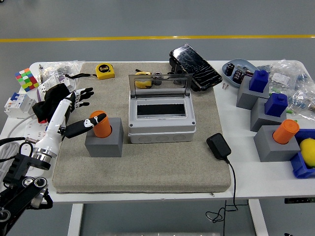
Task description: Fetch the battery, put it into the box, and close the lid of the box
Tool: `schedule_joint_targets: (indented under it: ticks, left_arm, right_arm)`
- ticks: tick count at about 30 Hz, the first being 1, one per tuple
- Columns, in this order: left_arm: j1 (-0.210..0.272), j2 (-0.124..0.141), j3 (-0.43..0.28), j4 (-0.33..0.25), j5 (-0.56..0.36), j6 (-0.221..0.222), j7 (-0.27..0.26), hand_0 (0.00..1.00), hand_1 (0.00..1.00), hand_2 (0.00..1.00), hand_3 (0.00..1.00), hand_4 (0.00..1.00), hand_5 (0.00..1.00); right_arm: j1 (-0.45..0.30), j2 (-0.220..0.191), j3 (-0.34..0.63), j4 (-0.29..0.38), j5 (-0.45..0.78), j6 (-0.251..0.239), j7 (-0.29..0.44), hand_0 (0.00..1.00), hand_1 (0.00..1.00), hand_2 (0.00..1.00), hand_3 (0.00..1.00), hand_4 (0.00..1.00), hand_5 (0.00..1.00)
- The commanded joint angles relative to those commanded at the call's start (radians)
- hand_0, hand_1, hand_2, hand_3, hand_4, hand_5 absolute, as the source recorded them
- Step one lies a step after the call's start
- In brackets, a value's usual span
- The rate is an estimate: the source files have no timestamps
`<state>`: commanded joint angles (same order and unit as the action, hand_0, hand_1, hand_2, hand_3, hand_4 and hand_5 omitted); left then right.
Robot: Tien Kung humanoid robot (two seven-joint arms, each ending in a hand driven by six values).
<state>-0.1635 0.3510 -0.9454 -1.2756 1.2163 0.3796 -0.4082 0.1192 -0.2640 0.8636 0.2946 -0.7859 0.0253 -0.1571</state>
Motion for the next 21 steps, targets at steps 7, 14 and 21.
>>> schedule_joint_targets:
  ticks: [7,14,21]
  left_arm:
    - [-0.020,0.009,0.066,0.017,-0.034,0.010,-0.040,0.696,0.827,0.829,0.808,0.998,0.210]
    - [-0.042,0.009,0.133,0.033,-0.069,0.044,-0.119,0.682,0.775,0.774,0.756,0.998,0.128]
    - [-0.060,0.001,0.151,0.042,-0.114,0.055,-0.142,0.659,0.686,0.678,0.680,0.998,0.058]
  right_arm:
    - [0.001,-0.003,-0.007,0.002,0.000,0.000,0.000,0.677,0.679,0.709,0.557,0.909,0.516]
    - [0.001,-0.005,-0.006,0.003,-0.001,0.001,0.000,0.677,0.680,0.708,0.557,0.909,0.516]
    - [-0.003,-0.005,-0.003,0.006,-0.003,0.001,0.000,0.676,0.680,0.708,0.556,0.909,0.517]
